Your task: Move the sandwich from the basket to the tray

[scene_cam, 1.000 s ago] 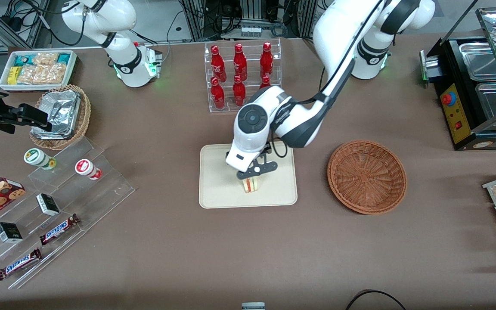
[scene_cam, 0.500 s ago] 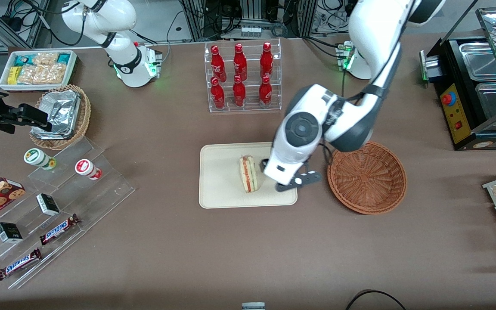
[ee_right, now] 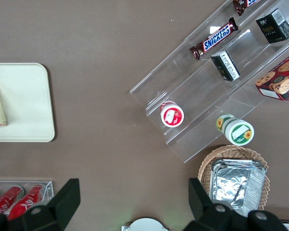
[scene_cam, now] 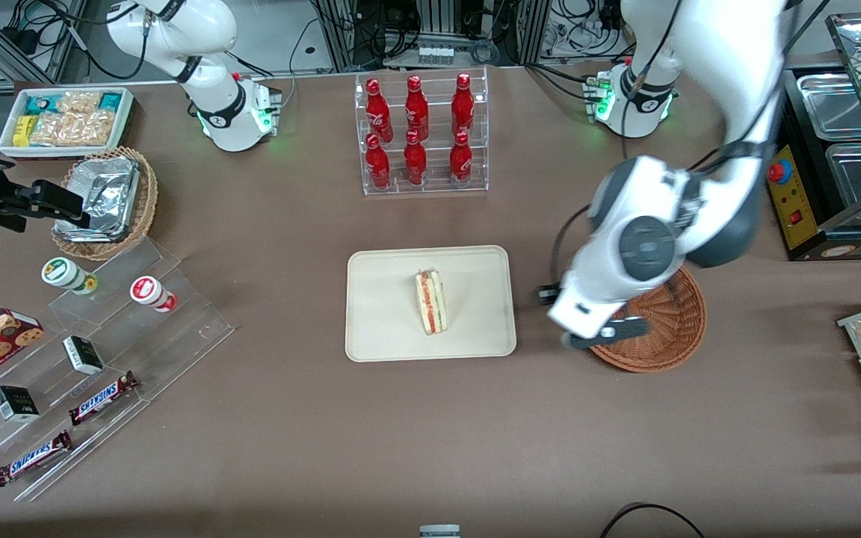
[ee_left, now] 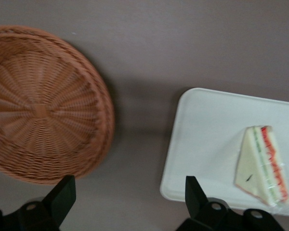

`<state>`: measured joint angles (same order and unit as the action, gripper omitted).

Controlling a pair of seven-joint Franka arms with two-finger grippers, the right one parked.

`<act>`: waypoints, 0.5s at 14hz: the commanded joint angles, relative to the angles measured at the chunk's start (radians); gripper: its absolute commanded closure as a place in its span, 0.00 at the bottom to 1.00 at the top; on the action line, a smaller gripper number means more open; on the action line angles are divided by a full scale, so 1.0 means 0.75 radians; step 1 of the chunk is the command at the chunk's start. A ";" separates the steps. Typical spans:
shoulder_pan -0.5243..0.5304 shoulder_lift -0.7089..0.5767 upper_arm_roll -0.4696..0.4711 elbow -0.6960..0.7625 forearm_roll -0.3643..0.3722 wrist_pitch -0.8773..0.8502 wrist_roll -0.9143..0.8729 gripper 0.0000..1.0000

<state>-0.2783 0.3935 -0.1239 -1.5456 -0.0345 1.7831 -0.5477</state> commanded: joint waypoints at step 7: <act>0.224 -0.242 -0.005 -0.038 0.134 -0.354 0.572 0.00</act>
<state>-0.1166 0.2344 -0.1216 -1.6009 0.0237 1.5886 -0.2104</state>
